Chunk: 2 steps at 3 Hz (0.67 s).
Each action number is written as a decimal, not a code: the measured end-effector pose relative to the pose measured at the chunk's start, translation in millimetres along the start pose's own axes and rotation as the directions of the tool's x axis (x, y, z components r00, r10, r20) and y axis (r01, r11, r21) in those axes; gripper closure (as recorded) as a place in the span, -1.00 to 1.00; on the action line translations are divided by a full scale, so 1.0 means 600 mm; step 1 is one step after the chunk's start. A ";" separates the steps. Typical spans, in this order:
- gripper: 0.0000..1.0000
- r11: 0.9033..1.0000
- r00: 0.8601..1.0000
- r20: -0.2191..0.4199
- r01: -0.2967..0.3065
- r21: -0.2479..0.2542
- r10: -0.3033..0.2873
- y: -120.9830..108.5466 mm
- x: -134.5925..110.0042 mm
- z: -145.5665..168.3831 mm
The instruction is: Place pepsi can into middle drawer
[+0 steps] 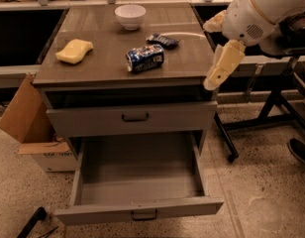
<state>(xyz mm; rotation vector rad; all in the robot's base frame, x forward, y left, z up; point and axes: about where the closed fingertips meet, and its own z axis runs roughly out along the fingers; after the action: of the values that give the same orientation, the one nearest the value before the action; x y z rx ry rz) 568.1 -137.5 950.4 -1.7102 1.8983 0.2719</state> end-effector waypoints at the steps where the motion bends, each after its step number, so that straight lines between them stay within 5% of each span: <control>1: -1.00 1.000 1.000 0.003 0.007 0.000 -0.007 -0.003 -0.001 0.003; 2: -1.00 0.999 0.999 0.018 0.034 -0.003 -0.034 -0.017 -0.002 0.016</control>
Offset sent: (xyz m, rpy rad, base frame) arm 0.0225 0.0046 -0.0071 0.0156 -0.0365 0.0582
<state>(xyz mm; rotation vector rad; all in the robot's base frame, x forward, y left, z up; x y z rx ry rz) 580.3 -133.0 945.4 -1.7345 1.8550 0.2765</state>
